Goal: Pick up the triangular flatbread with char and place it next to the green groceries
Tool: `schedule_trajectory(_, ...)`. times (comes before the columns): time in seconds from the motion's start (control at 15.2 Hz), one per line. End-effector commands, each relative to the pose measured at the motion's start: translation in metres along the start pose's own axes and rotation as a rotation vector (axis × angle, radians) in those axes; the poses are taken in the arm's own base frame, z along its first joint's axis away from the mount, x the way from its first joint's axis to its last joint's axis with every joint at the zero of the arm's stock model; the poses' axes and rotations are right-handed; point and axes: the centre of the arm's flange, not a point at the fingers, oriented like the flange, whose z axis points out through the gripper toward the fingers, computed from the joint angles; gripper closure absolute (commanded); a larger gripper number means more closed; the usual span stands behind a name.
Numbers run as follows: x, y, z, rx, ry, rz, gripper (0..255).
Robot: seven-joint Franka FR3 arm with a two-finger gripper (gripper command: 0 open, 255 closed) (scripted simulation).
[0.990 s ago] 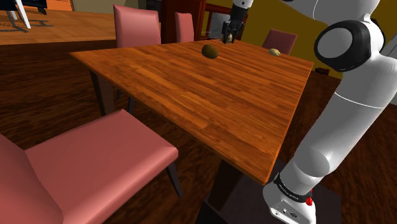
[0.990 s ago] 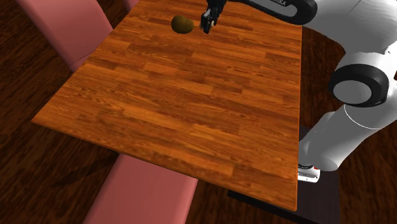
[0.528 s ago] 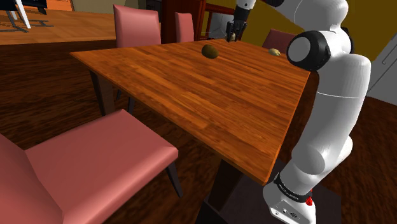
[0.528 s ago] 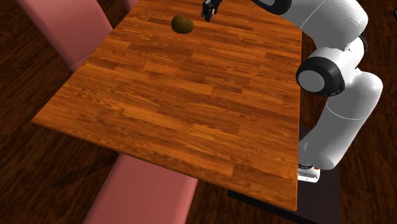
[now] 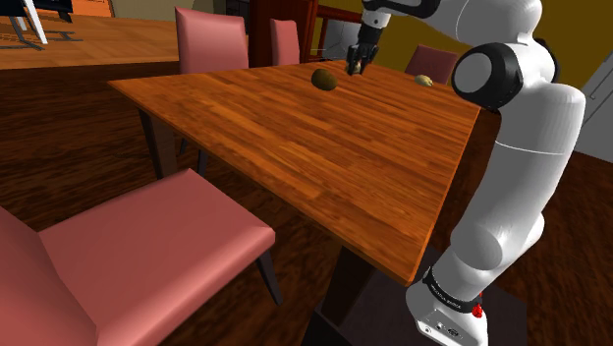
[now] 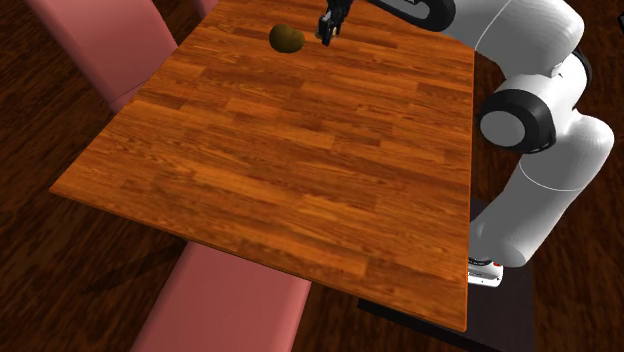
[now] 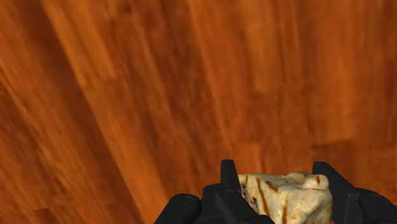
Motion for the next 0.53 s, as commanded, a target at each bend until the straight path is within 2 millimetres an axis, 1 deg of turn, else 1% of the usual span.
schedule_trajectory(0.0,-0.003,-0.001,0.011,0.000,0.001,0.000,255)
schedule_trajectory(0.46,-0.009,-0.004,0.047,0.000,0.001,0.000,255)
